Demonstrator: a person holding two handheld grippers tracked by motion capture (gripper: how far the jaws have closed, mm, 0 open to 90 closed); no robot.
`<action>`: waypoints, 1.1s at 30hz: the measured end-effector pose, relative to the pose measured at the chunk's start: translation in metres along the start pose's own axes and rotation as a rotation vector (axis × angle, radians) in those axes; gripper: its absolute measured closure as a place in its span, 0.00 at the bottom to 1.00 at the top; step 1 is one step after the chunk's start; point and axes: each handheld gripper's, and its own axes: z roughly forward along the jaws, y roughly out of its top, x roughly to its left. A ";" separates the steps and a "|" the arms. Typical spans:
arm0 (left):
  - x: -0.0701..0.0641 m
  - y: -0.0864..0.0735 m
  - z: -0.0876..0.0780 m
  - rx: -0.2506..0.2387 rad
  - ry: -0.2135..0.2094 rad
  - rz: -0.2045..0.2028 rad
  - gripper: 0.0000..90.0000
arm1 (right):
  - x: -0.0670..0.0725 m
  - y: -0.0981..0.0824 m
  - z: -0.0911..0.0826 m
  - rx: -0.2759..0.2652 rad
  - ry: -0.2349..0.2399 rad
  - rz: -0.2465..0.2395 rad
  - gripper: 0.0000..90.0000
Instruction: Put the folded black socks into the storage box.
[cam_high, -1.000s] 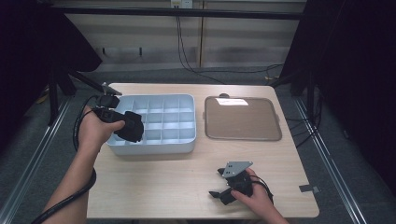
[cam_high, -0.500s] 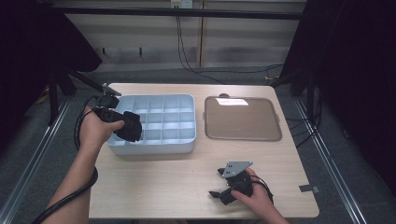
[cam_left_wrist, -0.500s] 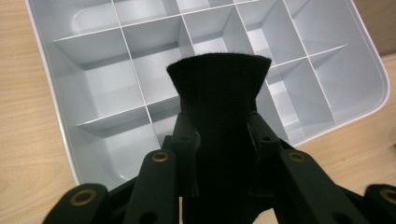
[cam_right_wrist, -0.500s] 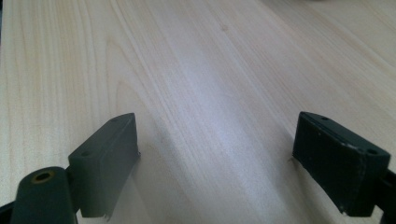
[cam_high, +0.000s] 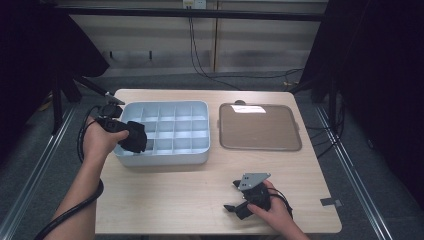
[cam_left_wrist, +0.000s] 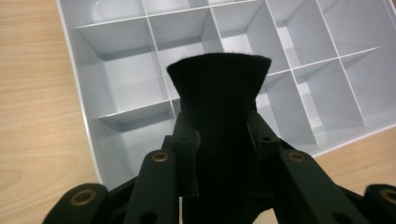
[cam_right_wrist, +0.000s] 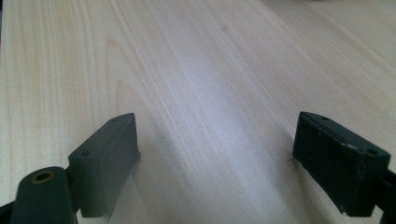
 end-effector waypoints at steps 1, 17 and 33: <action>0.002 0.000 0.000 -0.001 0.001 -0.005 0.77 | 0.000 0.000 0.000 0.000 0.001 0.000 0.15; 0.021 -0.007 0.001 0.014 0.041 -0.041 0.77 | 0.000 0.000 0.000 0.000 0.001 0.000 0.15; 0.032 -0.014 0.013 0.037 0.046 -0.070 0.77 | 0.000 0.000 0.000 0.000 0.001 0.000 0.15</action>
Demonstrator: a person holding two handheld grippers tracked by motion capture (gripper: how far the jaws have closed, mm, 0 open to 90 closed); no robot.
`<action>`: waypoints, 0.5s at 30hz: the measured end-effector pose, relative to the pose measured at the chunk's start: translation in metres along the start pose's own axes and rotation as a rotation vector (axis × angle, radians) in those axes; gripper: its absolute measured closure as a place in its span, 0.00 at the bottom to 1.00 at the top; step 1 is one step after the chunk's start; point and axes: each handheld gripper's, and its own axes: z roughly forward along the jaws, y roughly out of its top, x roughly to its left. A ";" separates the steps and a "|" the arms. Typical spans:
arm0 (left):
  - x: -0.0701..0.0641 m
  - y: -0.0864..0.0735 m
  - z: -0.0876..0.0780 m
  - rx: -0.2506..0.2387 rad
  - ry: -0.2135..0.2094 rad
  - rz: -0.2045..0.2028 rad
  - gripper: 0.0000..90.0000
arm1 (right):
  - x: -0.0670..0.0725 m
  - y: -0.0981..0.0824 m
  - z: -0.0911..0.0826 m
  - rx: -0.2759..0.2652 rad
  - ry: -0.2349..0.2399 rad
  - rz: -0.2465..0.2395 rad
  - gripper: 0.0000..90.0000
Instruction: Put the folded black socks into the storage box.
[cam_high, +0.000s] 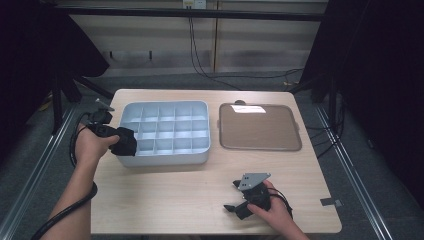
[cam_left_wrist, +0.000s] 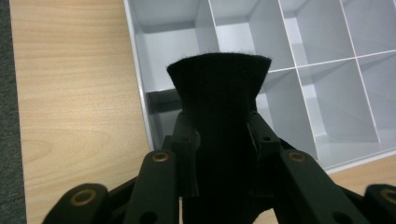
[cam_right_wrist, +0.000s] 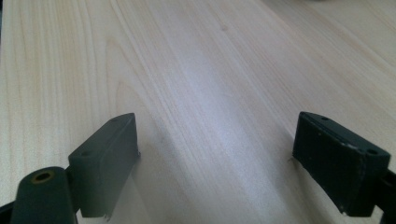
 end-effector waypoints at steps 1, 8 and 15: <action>0.000 0.000 0.001 0.003 0.006 0.004 0.77 | 0.000 0.000 0.000 0.000 0.000 0.000 0.15; -0.002 0.001 0.006 0.016 0.029 0.017 0.77 | 0.000 0.000 0.000 0.000 -0.001 0.000 0.15; 0.000 0.001 0.010 0.022 0.045 0.014 0.77 | 0.000 0.000 0.000 0.000 -0.001 0.000 0.15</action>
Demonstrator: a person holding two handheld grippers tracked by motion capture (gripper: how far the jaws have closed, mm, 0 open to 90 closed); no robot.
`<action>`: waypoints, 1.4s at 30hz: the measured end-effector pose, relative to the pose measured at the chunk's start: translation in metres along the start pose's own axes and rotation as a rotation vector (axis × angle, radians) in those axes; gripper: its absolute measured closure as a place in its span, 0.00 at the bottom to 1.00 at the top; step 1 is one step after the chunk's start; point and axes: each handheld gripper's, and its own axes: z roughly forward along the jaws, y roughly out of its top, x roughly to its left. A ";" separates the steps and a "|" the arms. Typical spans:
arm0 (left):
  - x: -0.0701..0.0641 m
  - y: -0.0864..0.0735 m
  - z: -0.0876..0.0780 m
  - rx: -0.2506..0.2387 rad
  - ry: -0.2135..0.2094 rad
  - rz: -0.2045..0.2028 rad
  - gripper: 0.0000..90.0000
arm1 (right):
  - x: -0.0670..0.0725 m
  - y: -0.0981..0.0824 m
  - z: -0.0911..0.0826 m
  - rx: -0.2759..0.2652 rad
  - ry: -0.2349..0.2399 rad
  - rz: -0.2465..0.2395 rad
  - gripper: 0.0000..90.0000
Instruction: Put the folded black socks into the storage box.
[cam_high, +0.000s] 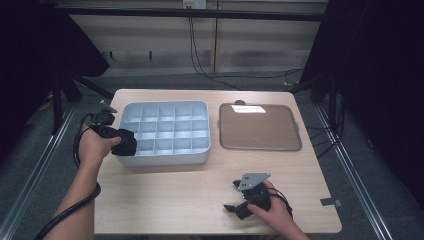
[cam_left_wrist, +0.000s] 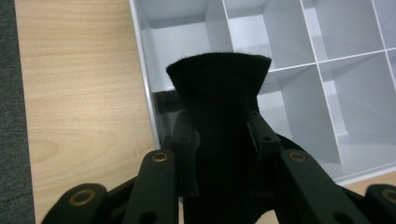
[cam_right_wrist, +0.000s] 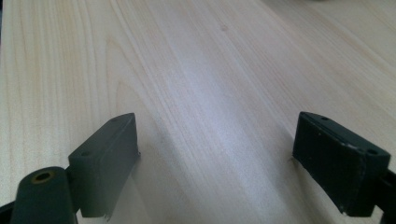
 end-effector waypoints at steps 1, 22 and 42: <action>0.000 0.000 0.001 0.006 0.005 0.007 0.77 | 0.000 0.000 0.000 0.000 0.000 0.000 0.15; -0.006 0.002 0.015 0.058 0.057 0.028 0.77 | 0.000 0.000 0.000 0.000 0.000 0.000 0.15; -0.004 -0.001 0.017 0.024 0.053 0.020 0.72 | 0.000 0.000 0.000 0.000 0.001 0.001 0.15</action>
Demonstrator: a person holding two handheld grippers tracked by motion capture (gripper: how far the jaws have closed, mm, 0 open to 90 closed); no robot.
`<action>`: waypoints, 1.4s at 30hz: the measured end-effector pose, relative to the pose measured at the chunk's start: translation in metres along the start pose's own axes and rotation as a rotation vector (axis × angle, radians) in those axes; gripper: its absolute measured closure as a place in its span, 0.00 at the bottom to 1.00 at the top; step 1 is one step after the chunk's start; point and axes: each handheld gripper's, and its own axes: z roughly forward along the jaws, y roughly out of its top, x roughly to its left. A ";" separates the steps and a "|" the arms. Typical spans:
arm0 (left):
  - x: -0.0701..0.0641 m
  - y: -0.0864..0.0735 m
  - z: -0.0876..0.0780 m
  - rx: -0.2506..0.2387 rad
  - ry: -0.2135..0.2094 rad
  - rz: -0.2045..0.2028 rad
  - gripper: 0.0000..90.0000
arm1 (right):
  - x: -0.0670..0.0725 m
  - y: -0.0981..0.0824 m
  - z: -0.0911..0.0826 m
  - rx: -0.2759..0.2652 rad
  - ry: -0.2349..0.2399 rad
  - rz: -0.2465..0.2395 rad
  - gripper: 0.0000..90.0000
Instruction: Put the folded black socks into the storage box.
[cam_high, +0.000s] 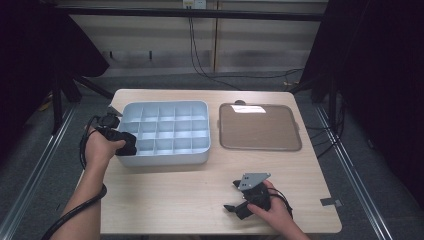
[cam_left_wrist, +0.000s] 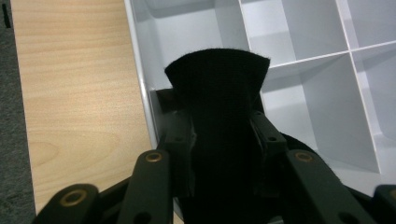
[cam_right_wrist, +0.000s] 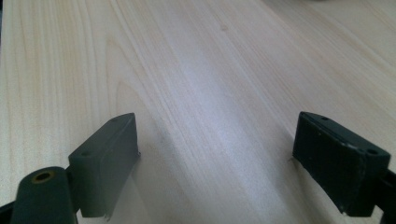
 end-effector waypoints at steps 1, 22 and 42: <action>0.000 0.000 0.000 -0.003 0.000 0.003 0.71 | 0.000 0.000 0.000 0.000 0.000 -0.001 0.15; 0.001 0.009 -0.028 -0.031 0.013 0.016 0.67 | 0.000 0.000 0.000 0.000 0.000 -0.002 0.15; -0.004 0.021 -0.047 -0.001 0.010 0.025 0.84 | 0.000 0.000 0.000 0.000 0.000 -0.002 0.15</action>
